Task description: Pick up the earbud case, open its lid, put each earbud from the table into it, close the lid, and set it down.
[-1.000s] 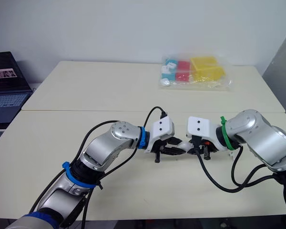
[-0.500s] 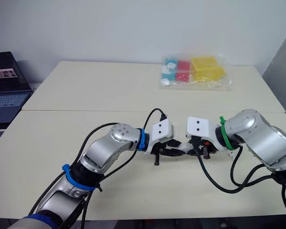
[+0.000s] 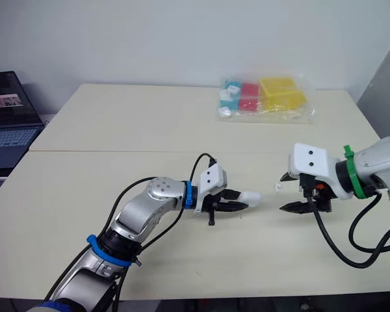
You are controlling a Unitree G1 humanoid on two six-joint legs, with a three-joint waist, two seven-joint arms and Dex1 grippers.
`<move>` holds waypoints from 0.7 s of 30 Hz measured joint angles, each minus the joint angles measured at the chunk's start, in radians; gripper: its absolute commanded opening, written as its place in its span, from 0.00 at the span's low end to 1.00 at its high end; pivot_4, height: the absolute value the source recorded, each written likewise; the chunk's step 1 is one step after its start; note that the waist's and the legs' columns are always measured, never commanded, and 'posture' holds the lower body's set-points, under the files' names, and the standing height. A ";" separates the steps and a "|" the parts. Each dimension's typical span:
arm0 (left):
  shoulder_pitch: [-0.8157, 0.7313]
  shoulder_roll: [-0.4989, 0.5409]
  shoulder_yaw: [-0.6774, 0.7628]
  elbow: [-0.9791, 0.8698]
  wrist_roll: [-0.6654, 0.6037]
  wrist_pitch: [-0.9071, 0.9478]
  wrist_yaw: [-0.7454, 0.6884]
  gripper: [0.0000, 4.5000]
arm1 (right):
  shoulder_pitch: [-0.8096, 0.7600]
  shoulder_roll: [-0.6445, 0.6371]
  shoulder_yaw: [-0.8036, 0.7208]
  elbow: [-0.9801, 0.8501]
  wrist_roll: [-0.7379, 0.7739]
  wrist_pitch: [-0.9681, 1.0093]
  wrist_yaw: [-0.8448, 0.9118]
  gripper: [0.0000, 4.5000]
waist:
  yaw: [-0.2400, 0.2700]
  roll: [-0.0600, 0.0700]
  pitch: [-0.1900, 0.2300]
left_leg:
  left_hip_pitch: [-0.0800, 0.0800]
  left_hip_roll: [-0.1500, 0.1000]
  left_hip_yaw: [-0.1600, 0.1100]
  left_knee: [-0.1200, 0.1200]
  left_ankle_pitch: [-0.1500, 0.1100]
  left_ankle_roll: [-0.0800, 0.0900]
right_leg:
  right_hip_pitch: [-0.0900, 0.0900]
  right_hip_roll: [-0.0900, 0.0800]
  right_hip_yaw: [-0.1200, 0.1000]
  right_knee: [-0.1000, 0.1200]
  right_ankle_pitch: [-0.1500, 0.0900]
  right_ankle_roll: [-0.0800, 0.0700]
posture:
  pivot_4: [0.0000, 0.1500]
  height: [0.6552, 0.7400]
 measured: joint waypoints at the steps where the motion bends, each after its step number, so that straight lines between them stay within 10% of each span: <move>1: 0.014 -0.015 0.027 0.000 -0.024 -0.018 -0.001 0.18 | 0.003 0.021 -0.034 -0.007 0.019 0.000 -0.011 0.80 | 0.000 0.000 0.000 | 0.000 0.000 -0.001 0.000 0.000 0.000 | 0.000 0.000 0.000 0.000 0.000 0.000 | 1.00 1.00; 21: 0.058 0.029 0.087 -0.011 -0.040 -0.151 -0.045 0.18 | -0.025 0.260 0.165 -0.087 -0.160 -0.148 -0.281 0.80 | 0.002 0.000 0.000 | 0.000 -0.001 -0.001 0.001 0.000 0.000 | 0.001 0.000 -0.001 0.000 0.001 0.001 | 1.00 1.00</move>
